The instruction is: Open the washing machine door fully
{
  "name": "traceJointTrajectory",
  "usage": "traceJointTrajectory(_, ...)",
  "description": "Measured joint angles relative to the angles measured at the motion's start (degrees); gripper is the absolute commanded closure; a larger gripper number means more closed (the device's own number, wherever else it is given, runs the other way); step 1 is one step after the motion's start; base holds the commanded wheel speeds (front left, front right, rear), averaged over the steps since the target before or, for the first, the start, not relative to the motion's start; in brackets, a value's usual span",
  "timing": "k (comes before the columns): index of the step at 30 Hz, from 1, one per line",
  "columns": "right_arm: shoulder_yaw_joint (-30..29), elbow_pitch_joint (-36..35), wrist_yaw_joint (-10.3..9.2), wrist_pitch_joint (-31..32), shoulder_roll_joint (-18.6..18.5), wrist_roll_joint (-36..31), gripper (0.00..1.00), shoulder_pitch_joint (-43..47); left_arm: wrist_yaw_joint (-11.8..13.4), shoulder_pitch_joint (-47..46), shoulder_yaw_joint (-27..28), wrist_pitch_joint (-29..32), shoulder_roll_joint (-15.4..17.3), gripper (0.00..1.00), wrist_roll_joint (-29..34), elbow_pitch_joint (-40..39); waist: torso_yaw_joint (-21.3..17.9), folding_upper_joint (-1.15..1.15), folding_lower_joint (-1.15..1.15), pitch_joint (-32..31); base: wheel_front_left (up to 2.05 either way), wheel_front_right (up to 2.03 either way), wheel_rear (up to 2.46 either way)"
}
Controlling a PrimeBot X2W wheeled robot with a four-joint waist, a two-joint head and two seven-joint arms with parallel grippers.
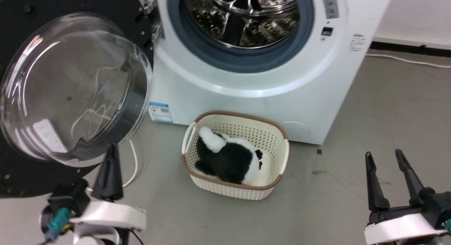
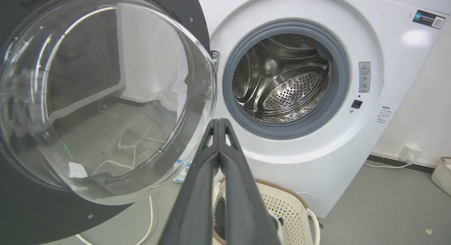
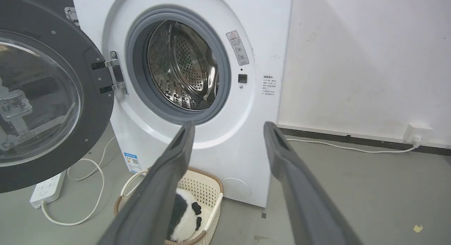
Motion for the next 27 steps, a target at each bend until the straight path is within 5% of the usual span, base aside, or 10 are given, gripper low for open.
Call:
traceJointTrajectory(10, 0.6, -0.8, 0.0, -0.4, 0.0, -0.1, 0.0, 3.4, -0.6, 5.4, -2.5, 0.0, -4.3, 0.95, 6.9, -3.2, -3.9, 0.0, 0.0, -3.0, 0.0, 0.0, 0.0)
traceJointTrajectory(11, 0.7, -0.8, 0.0, -0.4, 0.0, -0.1, 0.0, 3.6, -0.6, 5.7, -2.7, 0.0, -4.4, 0.62, 7.6, -3.1, -4.1, 0.0, 0.0, -3.1, 0.0, 0.0, 0.0)
traceJointTrajectory(12, 0.7, -0.8, 0.0, -0.4, 0.0, -0.1, 0.0, 3.8, -0.7, 5.9, -3.1, 0.0, -4.5, 0.0, 8.4, -3.0, -4.4, 0.0, 0.0, -3.2, 0.0, 0.0, 0.0)
traceJointTrajectory(27, 0.8, 1.4, 0.0, -0.5, 0.0, 0.1, 0.0, 4.5, -2.3, 8.3, -5.6, 0.0, -6.1, 0.0, 12.5, 2.6, -5.9, 0.0, 0.01, -3.8, 0.0, 0.0, 0.0)
